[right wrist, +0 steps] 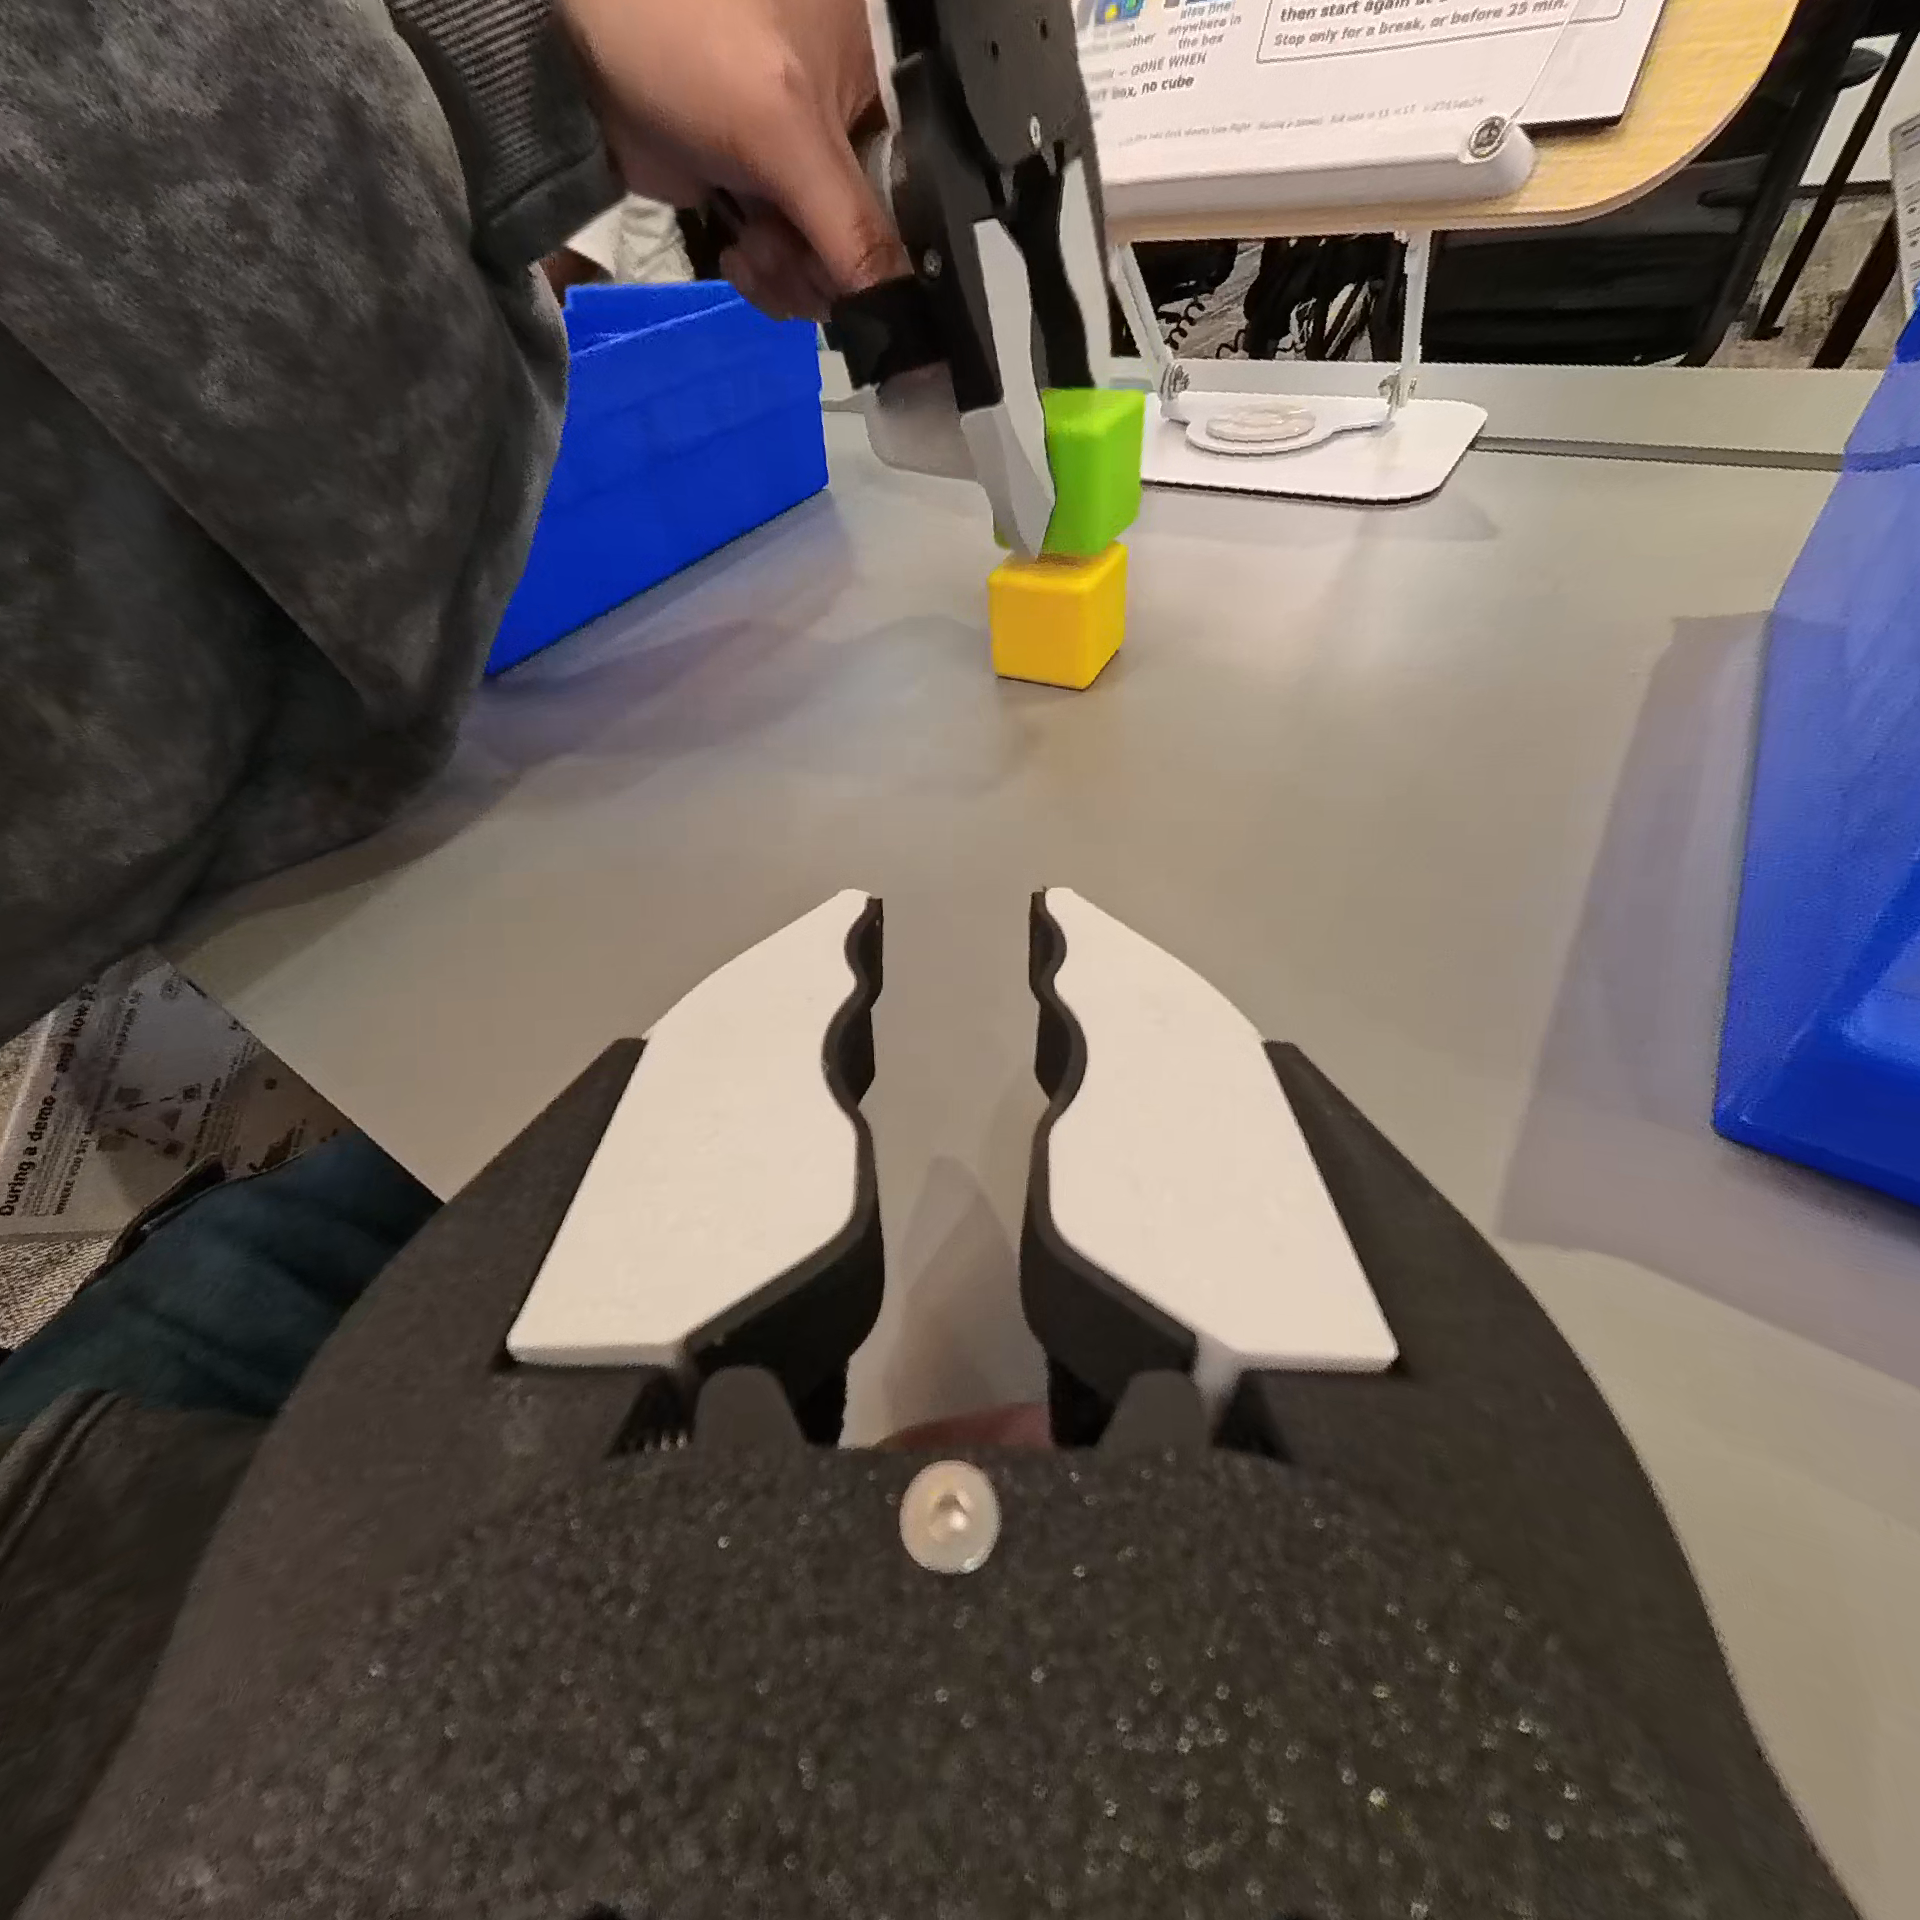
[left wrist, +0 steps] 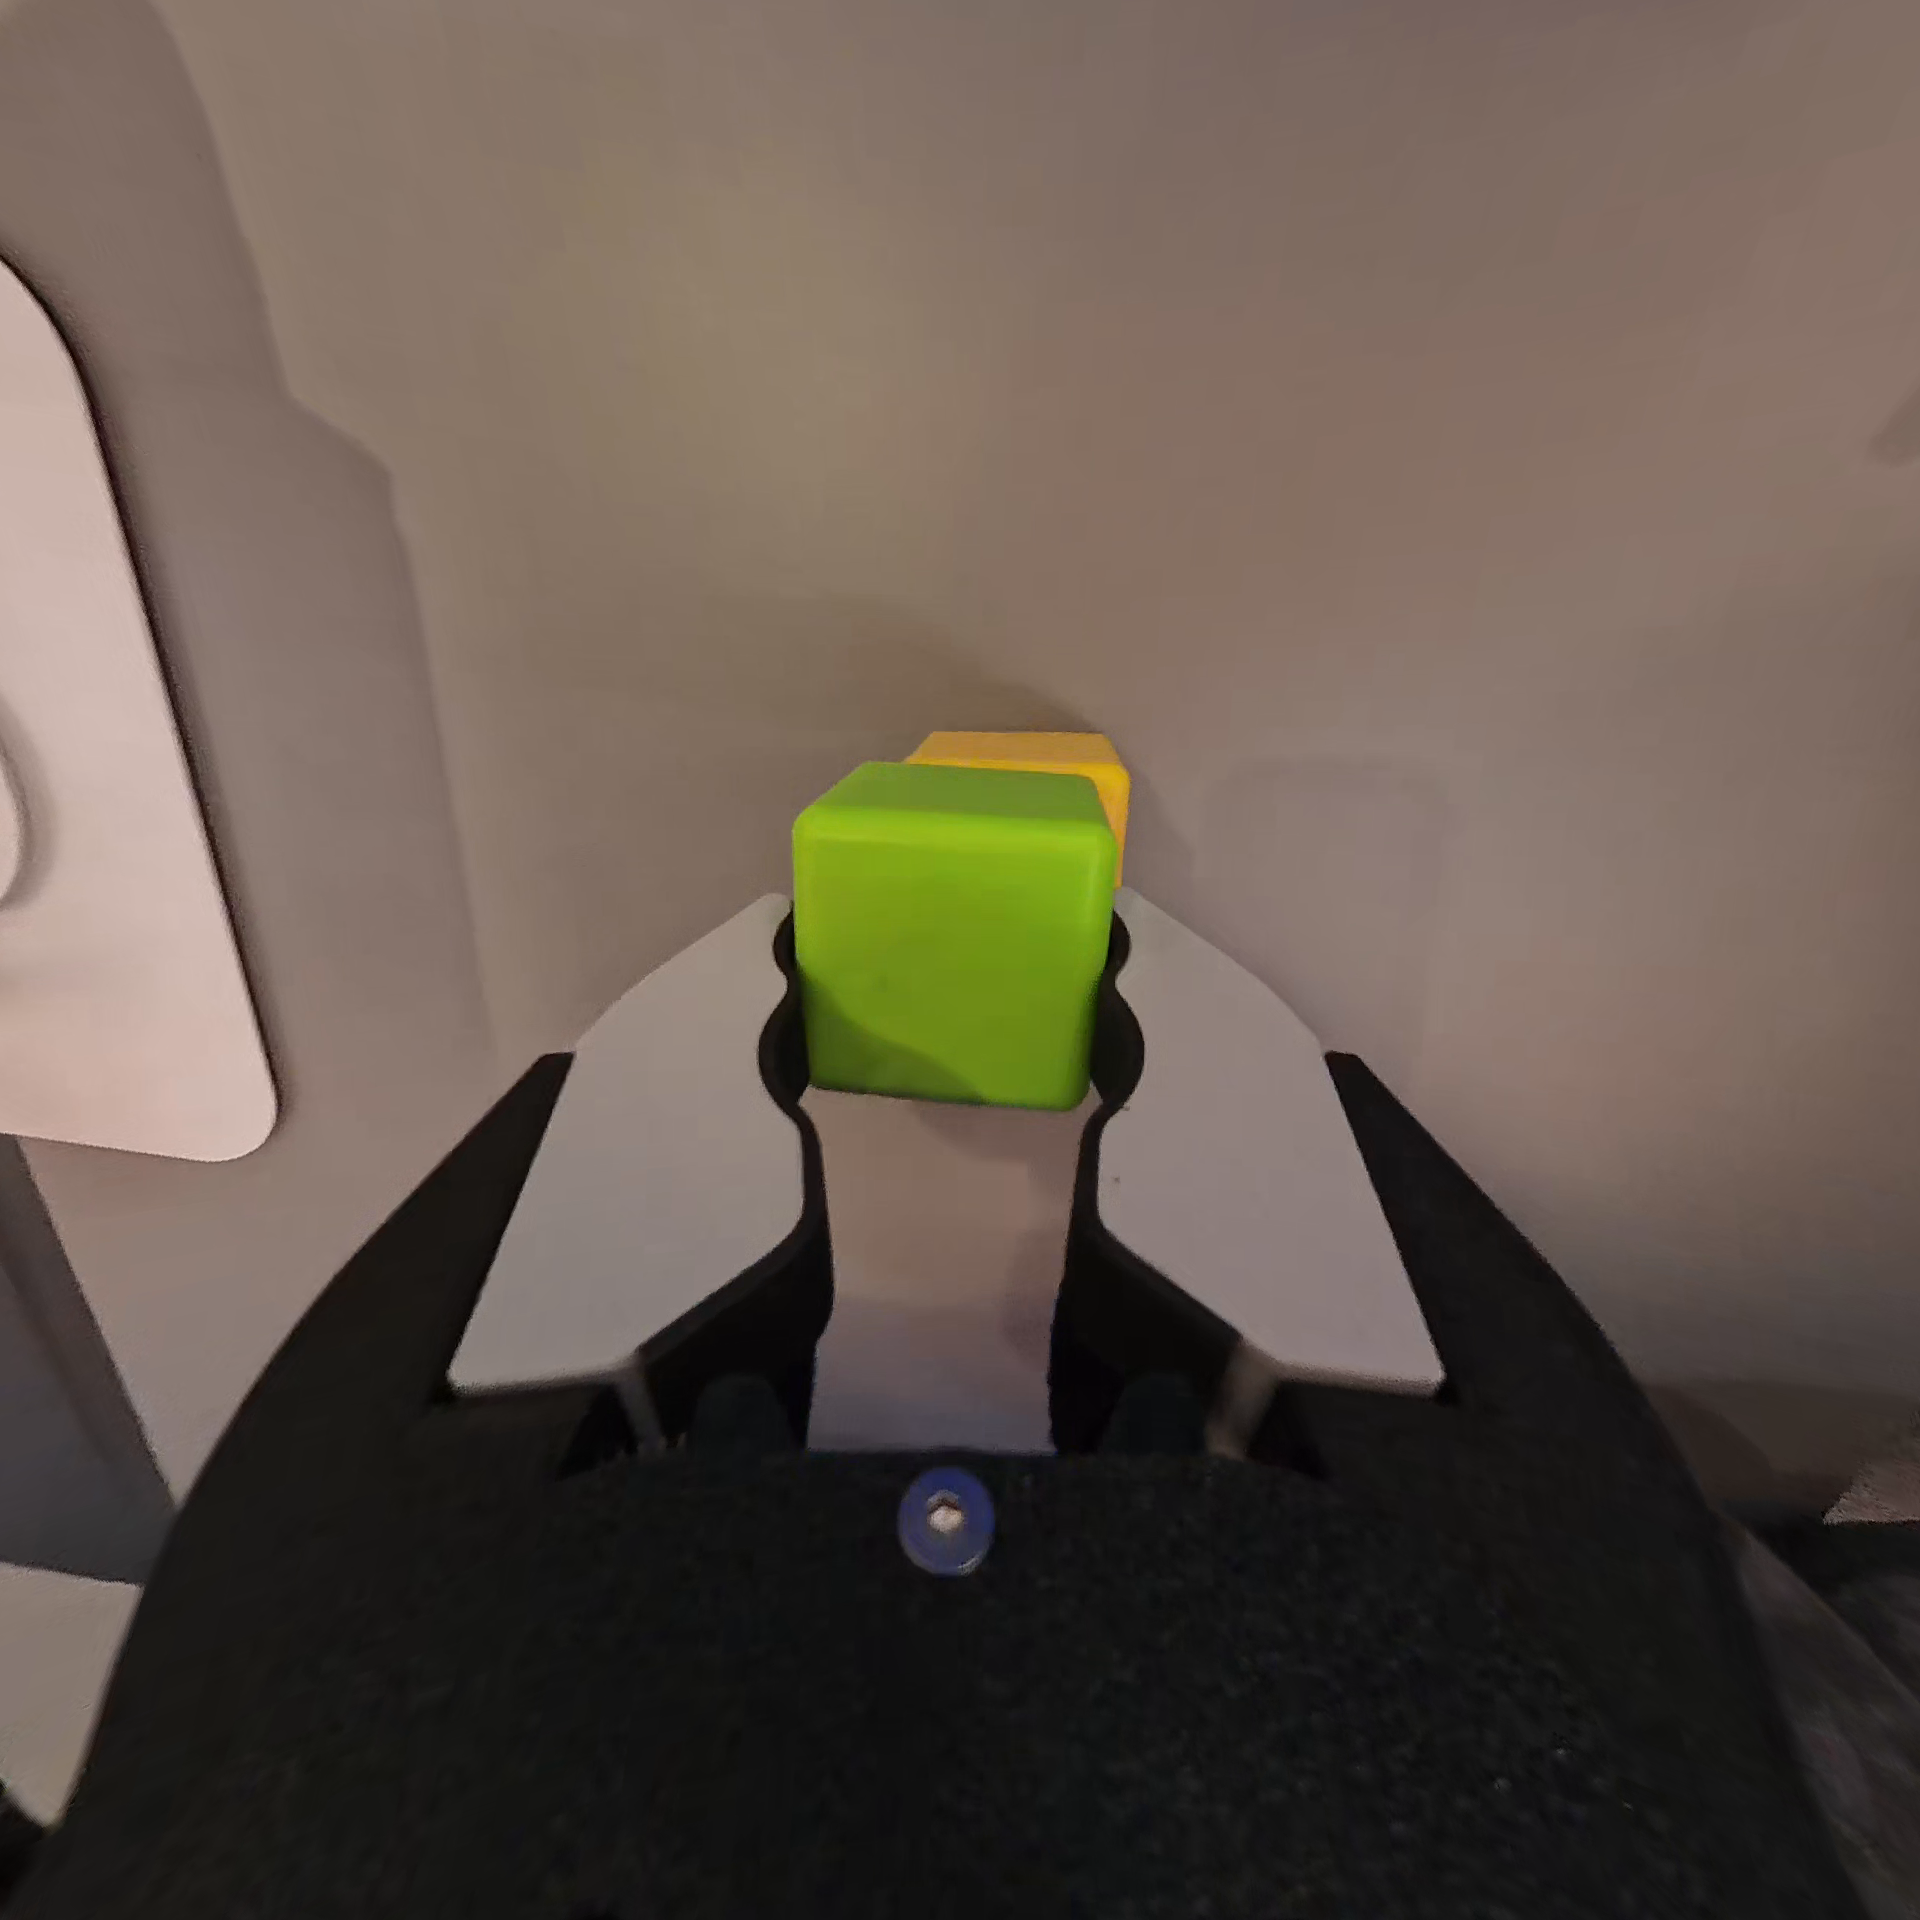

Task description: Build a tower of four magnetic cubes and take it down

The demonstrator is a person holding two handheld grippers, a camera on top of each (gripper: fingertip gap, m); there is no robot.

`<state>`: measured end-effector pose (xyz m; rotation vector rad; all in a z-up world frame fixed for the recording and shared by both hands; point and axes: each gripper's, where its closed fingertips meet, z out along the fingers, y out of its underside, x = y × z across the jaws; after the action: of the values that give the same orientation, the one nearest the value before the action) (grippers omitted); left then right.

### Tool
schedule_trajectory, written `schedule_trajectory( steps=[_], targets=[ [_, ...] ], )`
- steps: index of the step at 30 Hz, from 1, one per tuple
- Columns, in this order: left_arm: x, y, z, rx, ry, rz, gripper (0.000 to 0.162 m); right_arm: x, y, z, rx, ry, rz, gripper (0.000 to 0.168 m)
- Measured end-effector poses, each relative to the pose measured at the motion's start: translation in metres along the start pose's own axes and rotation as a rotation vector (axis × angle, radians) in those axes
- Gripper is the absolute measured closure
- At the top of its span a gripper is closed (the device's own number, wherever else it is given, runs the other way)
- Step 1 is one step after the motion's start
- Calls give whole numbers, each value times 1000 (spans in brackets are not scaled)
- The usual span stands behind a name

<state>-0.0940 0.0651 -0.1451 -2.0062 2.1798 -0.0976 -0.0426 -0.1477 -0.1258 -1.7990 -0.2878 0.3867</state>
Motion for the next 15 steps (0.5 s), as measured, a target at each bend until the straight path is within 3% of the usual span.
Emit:
schedule_trajectory(
  steps=[8, 10, 15],
  targets=[
    [3, -1, 4, 4, 3, 11, 111, -2, 1, 1, -7, -2, -12, 142],
    [6, -1, 2, 3, 8, 23, 100, -1, 1, 1, -6, -1, -11, 142],
    [16, -14, -57, 272, -19, -47, 100, -1, 0, 0, -2, -1, -4, 142]
  ],
)
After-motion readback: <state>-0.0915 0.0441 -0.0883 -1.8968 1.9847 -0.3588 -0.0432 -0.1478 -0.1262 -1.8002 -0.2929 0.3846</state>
